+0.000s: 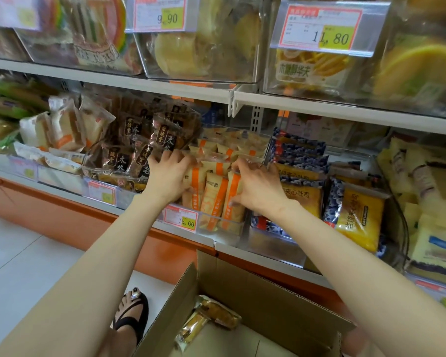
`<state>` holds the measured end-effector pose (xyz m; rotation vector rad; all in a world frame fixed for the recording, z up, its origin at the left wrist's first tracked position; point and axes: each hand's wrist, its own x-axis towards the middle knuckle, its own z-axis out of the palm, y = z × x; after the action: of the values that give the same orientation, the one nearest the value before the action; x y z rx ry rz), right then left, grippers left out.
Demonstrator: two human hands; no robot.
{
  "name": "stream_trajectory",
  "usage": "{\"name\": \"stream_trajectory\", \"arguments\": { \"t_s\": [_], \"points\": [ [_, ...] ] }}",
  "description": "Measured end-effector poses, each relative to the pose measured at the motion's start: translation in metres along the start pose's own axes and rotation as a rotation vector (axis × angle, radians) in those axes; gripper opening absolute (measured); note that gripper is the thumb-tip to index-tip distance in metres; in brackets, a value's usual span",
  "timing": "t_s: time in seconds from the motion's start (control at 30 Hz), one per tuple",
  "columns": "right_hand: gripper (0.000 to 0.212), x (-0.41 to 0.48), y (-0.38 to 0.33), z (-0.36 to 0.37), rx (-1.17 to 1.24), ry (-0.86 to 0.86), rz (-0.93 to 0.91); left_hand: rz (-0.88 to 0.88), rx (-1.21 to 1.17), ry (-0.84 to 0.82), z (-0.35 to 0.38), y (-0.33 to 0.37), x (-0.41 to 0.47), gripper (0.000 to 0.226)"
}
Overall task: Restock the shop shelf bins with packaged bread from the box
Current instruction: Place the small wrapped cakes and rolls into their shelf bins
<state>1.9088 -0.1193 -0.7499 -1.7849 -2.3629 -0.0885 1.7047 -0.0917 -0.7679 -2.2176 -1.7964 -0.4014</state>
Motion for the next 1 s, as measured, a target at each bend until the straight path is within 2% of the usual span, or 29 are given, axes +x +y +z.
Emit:
{"name": "stream_trajectory", "arguments": {
  "t_s": [0.1, 0.23, 0.33, 0.43, 0.5, 0.57, 0.63, 0.7, 0.8, 1.0],
  "points": [
    [0.072, -0.002, 0.005, -0.005, 0.002, 0.074, -0.010, 0.000, -0.015, 0.092, -0.007, -0.006, -0.002, 0.053],
    [0.059, -0.008, 0.004, -0.001, -0.026, 0.066, -0.030, 0.020, -0.031, 0.130, 0.000, 0.000, -0.009, 0.037],
    [0.055, -0.014, 0.003, -0.001, -0.013, 0.108, -0.039, 0.028, -0.028, 0.132, 0.000, 0.003, -0.014, 0.042],
    [0.051, -0.024, 0.005, -0.007, -0.008, 0.220, -0.091, 0.043, -0.056, 0.172, -0.014, 0.003, -0.020, 0.047],
    [0.044, -0.036, 0.006, -0.010, 0.041, 0.336, -0.196, 0.077, -0.123, 0.196, -0.024, 0.006, -0.031, 0.046],
    [0.039, -0.051, 0.004, -0.010, 0.103, 0.358, -0.334, 0.133, -0.213, 0.207, -0.031, 0.011, -0.044, 0.043],
    [0.039, -0.067, 0.001, -0.007, 0.176, 0.231, -0.435, 0.193, -0.294, 0.183, -0.034, 0.019, -0.059, 0.039],
    [0.039, -0.082, 0.000, 0.000, 0.276, 0.078, -0.457, 0.226, -0.385, 0.118, -0.031, 0.027, -0.075, 0.034],
    [0.041, -0.102, 0.001, 0.014, 0.387, -0.127, -0.384, 0.216, -0.524, -0.018, -0.017, 0.036, -0.104, 0.030],
    [0.042, -0.141, -0.001, 0.077, 0.347, -0.493, -0.309, 0.122, -0.571, -0.322, 0.031, 0.044, -0.151, 0.026]
  ]
}}
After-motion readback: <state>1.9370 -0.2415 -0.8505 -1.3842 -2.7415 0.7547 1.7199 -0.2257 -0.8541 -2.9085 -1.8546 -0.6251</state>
